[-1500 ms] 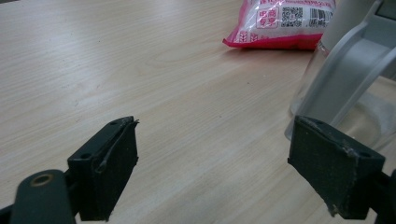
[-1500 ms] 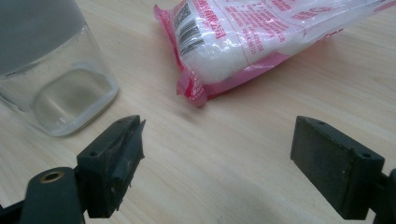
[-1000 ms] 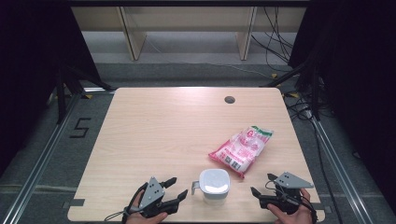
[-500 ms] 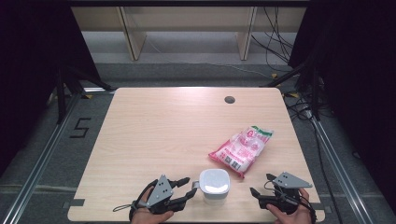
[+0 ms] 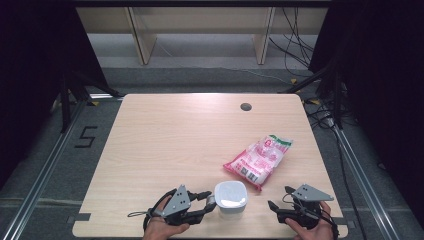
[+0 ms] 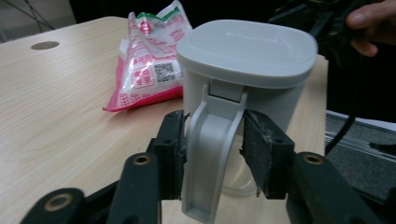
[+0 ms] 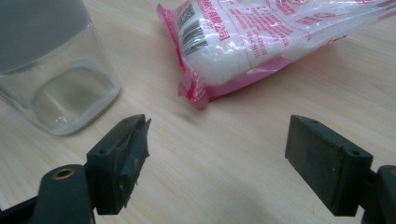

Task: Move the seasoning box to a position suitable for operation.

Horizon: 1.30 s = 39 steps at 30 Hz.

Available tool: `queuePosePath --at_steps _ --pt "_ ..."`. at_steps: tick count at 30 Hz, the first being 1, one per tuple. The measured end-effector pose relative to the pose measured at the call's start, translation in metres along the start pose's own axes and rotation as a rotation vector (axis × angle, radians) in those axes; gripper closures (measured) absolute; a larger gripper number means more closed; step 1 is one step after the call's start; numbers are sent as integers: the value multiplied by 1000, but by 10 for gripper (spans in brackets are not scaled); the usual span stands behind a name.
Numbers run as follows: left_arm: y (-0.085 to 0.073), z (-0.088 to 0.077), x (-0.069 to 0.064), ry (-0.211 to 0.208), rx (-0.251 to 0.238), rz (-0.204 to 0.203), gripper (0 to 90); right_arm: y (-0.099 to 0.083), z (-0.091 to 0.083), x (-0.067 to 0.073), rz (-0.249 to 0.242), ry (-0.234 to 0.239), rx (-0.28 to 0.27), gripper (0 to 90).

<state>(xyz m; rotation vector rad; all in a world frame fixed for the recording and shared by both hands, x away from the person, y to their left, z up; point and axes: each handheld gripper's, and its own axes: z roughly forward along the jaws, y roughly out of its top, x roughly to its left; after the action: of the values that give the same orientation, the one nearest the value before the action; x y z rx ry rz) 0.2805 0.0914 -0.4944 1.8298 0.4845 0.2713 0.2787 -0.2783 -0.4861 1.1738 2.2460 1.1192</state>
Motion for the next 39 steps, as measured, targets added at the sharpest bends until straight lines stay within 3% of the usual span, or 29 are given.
queuePosePath --at_steps 3,5,6,9,14,17,25,33,36,39 --pt "0 1 -6 -5 -7 -22 647 1 0 -2 -7 36 9 219" --pt "0 3 -7 -12 -2 -7 663 0 0 -1 -3 33 8 219" --pt "1 4 -8 -14 -12 -30 661 0 0 0 0 10 -1 219" --pt "4 9 -9 1 -4 -27 648 0 0 -1 -30 11 12 219" --pt "3 13 -12 6 3 -14 660 0 0 0 -9 10 0 219" --pt "3 10 -12 55 6 -1 681 0 0 0 -10 10 -2 220" --pt "1 -2 4 160 7 -20 682 0 0 -1 -25 11 3 219" --pt "2 -2 12 217 22 -17 682 0 0 0 -2 2 0 219" --pt "2 -2 17 217 9 -38 682 0 0 -1 -19 4 11 219" --pt "3 -3 20 233 15 -33 681 0 0 0 -1 7 7 219"
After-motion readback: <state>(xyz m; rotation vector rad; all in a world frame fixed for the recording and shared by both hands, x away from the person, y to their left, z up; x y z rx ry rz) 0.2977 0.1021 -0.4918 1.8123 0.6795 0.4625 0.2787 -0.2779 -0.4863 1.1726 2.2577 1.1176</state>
